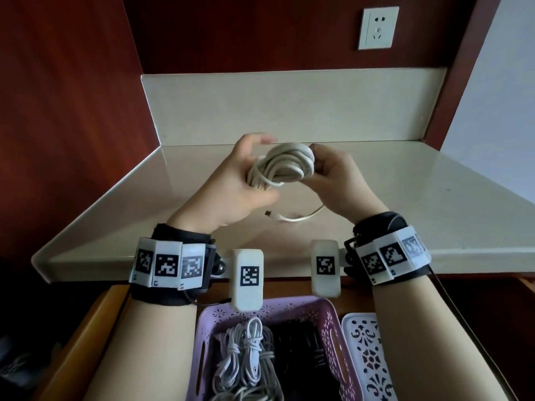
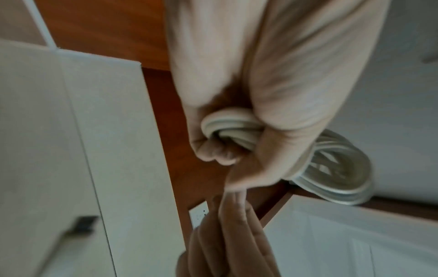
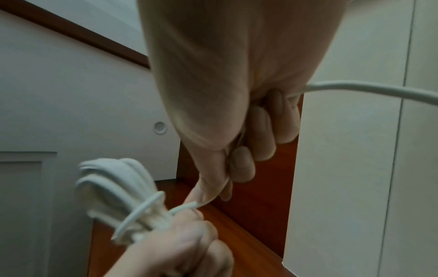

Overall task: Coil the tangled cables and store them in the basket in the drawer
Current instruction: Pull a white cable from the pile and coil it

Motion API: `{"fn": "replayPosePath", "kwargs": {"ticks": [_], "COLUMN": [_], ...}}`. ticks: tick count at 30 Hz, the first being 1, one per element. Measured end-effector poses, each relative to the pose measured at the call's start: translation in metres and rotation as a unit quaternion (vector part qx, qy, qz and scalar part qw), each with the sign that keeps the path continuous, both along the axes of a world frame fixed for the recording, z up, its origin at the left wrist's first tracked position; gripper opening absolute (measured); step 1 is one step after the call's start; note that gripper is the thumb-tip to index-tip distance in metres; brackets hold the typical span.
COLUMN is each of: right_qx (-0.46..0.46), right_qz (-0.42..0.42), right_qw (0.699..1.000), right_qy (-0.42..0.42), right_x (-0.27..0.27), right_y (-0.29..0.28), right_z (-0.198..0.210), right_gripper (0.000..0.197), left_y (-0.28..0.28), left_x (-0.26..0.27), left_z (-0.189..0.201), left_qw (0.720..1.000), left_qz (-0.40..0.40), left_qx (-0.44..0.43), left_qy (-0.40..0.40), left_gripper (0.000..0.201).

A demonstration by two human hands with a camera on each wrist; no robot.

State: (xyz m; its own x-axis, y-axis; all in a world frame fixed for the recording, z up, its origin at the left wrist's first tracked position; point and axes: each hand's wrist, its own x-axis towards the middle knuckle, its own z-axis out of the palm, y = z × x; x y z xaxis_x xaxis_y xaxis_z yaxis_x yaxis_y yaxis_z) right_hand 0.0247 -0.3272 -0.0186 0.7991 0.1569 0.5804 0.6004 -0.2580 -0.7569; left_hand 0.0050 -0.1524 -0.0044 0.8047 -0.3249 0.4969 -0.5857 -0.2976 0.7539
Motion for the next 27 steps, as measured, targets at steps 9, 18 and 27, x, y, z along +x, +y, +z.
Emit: {"fn": "replayPosePath", "kwargs": {"ticks": [9,18,27], "right_qx": [-0.236,-0.387,-0.349], "right_qz": [-0.073,-0.146,-0.126], "right_qw": [0.968,0.909,0.929], "right_qy": [-0.042,-0.054,0.003], "right_x": [-0.015,-0.024,-0.030], "right_y": [0.025,0.030,0.002], "right_z": [0.008,0.016,0.031], "right_gripper": [0.032,0.040,0.017], "left_y": [-0.006,-0.009,-0.019], "left_x": [0.021,0.026,0.001], "left_z": [-0.013,-0.004,0.001], "left_qw": [0.967,0.950,0.871], "left_qz": [0.235,0.279,0.339], "left_qx": [-0.091,0.123,0.348], "left_qy": [0.025,0.068,-0.065], "left_gripper": [0.028,0.022,0.015]}}
